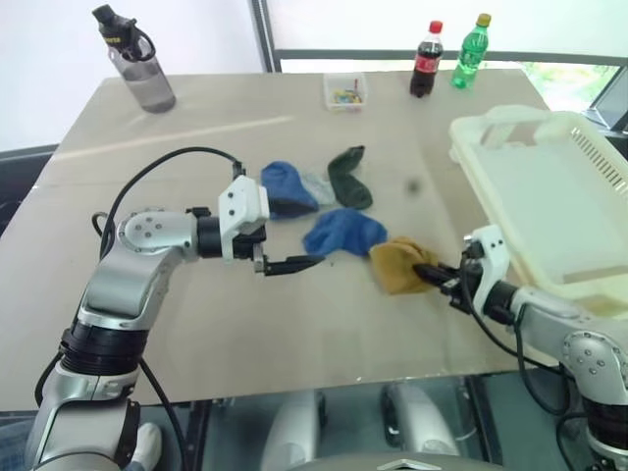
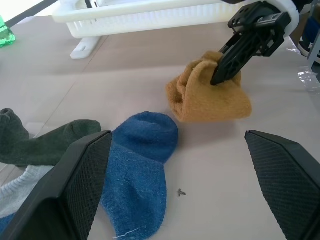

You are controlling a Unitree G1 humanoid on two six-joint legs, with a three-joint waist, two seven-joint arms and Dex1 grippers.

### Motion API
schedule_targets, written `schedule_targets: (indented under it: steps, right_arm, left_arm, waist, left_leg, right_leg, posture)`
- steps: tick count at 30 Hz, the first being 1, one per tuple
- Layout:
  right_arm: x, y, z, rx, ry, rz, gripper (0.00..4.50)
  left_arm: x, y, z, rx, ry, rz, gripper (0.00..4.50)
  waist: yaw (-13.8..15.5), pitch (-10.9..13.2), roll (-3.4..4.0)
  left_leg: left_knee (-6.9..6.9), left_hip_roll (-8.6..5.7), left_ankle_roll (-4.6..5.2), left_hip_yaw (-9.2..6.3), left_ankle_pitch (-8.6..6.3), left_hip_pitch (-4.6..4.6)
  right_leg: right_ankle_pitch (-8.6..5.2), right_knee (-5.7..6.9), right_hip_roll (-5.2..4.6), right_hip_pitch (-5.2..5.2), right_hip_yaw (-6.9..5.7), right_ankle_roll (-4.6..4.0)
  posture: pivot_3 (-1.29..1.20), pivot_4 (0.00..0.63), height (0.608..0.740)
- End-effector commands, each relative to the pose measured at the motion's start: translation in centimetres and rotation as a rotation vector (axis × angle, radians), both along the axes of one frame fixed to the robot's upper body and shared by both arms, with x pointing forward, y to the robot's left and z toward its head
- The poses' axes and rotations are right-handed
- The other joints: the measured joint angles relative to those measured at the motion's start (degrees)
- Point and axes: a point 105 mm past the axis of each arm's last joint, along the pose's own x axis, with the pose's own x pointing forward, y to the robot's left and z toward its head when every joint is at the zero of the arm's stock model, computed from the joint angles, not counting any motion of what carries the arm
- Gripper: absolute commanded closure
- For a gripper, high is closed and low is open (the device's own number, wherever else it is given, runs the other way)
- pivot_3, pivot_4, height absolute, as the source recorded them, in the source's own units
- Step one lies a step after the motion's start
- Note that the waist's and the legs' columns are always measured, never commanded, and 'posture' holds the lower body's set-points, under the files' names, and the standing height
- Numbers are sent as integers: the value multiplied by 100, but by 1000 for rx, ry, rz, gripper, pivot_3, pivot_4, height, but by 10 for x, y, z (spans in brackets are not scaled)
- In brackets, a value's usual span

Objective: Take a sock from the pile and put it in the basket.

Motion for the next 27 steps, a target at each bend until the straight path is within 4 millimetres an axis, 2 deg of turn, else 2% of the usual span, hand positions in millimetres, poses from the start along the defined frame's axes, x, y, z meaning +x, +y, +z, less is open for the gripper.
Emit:
schedule_targets:
  steps: [1,3,4,7,12,15,17,20,22,24,27]
  right_arm:
    - [2,-11,65,37,-204,4,4411]
    - [3,-23,92,43,-265,-12,4411]
    - [6,-35,106,40,-294,-47,4411]
    - [15,-77,126,-10,-313,-188,4411]
    - [28,-159,119,-137,-243,-482,4411]
    - [30,-186,100,-151,-160,-569,4411]
    - [31,-197,84,-166,-104,-617,4411]
    - [30,-198,76,-193,-87,-606,3384]
    - [28,-199,80,-184,-112,-615,2669]
    - [25,-201,83,-171,-114,-618,1765]
    - [15,-196,89,-193,-147,-553,1765]
  left_arm:
    - [-2,0,7,3,-38,-14,0]
    - [-1,1,7,2,-40,-11,0]
    - [-1,0,8,-1,-43,-11,0]
    - [0,-2,10,-11,-50,-15,0]
    - [1,-5,13,-19,-56,-29,0]
    - [2,-5,12,-16,-60,-30,0]
    - [2,-6,11,-12,-62,-33,0]
    - [2,-6,12,-15,-63,-36,0]
    - [2,-5,13,-15,-64,-35,0]
    - [2,-5,13,-15,-63,-33,0]
    - [1,-5,12,-29,-49,-28,0]
  waist:
    - [-1,0,0]
    - [10,0,0]
    - [21,0,0]
    - [38,-1,-1]
    - [29,-6,-9]
    - [12,-6,-8]
    - [-11,-6,-7]
    - [-12,-7,-6]
    - [-13,-7,-6]
    - [-8,-7,-6]
    - [12,-7,-6]
  left_leg:
    - [4,0,0,2,0,1]
    - [7,0,0,0,0,2]
    - [7,0,0,-4,0,1]
    - [7,-1,0,-8,0,-2]
    - [5,-4,0,-1,0,-4]
    - [5,-4,1,2,0,-1]
    - [5,-3,1,6,0,3]
    - [6,-2,1,10,0,9]
    - [7,-2,1,9,0,10]
    - [10,-2,1,10,0,10]
    - [12,-2,1,8,0,8]
  right_leg:
    - [0,1,0,0,2,0]
    - [0,6,-1,1,1,0]
    - [0,7,0,2,-3,0]
    - [-1,7,-2,2,-7,-1]
    - [0,-1,-6,4,-4,-1]
    - [1,0,-5,3,0,-1]
    - [0,9,-2,2,5,-1]
    - [0,22,0,1,10,-1]
    - [0,25,1,1,10,-1]
    - [0,27,2,1,12,-1]
    - [0,27,1,1,10,0]
  posture:
    - [0,150,740]
    - [0,150,740]
    - [0,150,740]
    - [0,150,740]
    - [0,150,740]
    - [0,150,740]
    - [0,150,740]
    - [0,150,740]
    - [0,150,740]
    - [0,150,740]
    - [0,150,740]
